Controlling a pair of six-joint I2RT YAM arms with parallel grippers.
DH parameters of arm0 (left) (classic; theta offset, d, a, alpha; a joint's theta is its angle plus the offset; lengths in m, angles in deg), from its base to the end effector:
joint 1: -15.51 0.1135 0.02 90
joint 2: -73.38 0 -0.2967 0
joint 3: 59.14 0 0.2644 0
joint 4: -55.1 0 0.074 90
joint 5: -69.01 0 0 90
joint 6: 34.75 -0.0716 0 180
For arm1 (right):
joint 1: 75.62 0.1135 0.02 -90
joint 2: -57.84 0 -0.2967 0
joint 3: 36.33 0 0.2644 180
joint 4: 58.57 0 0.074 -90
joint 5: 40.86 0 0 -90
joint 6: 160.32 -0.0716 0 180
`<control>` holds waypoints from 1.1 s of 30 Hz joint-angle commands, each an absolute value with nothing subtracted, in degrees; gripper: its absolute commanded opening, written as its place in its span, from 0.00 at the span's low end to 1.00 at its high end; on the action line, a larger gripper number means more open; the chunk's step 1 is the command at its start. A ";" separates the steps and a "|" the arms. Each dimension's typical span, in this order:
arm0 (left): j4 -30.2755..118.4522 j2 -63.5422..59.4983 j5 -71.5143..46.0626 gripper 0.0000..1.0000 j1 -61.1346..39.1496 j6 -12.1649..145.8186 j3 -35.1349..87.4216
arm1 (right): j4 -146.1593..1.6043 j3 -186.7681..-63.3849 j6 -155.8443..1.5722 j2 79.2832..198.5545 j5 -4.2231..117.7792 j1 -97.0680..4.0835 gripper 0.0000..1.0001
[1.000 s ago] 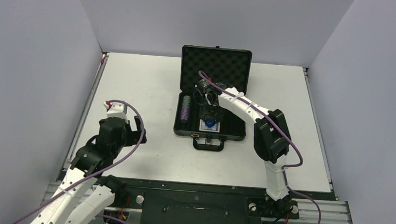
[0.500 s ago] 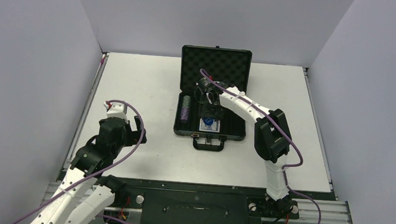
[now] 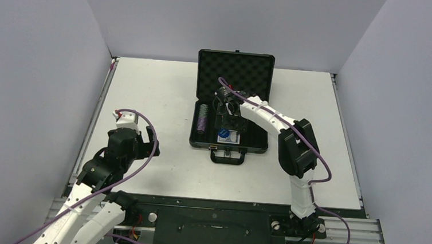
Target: Pack up texas hold em set
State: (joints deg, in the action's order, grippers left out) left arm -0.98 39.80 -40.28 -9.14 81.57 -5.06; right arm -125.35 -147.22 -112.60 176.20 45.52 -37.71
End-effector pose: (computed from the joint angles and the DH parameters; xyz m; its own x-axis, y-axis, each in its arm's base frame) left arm 0.1331 -0.0351 0.2878 -0.5403 -0.2125 -0.8142 -0.1005 0.9770 -0.1883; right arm 0.3677 0.2806 0.2002 -0.9653 0.0993 -0.2417 0.0672 0.9882 0.1377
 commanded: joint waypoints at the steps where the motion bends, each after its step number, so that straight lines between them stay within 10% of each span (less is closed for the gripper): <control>1: 1.44 40.10 -41.03 0.96 -8.93 81.35 -4.01 | -126.62 -149.56 -111.39 169.16 43.75 -37.74 0.68; 33: 6.28 35.24 -37.97 0.96 -9.34 80.10 -5.23 | -122.71 -114.00 -112.08 126.08 42.93 -53.31 0.68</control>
State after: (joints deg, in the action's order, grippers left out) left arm 0.34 35.04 -39.25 -9.29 81.49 -5.08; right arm -126.03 -114.70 -112.17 129.19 41.32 -51.46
